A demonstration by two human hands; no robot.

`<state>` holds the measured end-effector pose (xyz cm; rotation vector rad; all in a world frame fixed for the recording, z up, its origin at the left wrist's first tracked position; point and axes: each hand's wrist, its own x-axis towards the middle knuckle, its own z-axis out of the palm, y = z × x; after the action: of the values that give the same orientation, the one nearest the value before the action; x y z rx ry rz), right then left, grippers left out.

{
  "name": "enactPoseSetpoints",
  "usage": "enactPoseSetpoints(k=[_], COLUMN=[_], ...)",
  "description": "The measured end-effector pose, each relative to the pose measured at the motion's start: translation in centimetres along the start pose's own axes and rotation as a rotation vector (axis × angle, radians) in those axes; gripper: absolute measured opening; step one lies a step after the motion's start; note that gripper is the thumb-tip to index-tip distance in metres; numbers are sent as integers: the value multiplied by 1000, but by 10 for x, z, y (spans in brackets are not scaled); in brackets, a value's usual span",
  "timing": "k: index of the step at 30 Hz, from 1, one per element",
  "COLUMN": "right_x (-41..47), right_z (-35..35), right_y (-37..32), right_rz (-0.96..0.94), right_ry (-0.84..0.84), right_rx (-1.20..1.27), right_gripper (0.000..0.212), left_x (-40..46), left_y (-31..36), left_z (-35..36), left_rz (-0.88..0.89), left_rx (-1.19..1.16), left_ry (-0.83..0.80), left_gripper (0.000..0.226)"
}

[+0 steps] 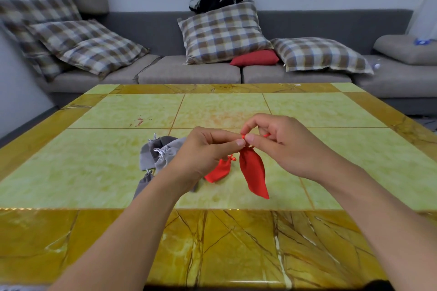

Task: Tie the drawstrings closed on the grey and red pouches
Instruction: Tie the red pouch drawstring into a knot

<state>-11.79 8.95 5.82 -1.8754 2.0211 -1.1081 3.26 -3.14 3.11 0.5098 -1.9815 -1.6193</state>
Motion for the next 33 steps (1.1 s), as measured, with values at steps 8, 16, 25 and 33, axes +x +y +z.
enactPoseSetpoints(k=[8, 16, 25, 33], right_x=[1, 3, -2, -3], right_z=[-2, 1, -8, -12], right_y=[9, 6, 15, -4], right_rz=[-79, -48, 26, -229], right_ry=[44, 110, 31, 93], right_rx=[-50, 309, 85, -298], right_gripper=[3, 6, 24, 7], left_x=[0, 0, 2, 1], left_y=[-1, 7, 5, 4], left_z=[-4, 7, 5, 6], left_rz=[-52, -224, -172, 54], left_rx=[49, -342, -327, 24], left_ry=[-94, -6, 163, 160], left_gripper=[17, 24, 28, 12])
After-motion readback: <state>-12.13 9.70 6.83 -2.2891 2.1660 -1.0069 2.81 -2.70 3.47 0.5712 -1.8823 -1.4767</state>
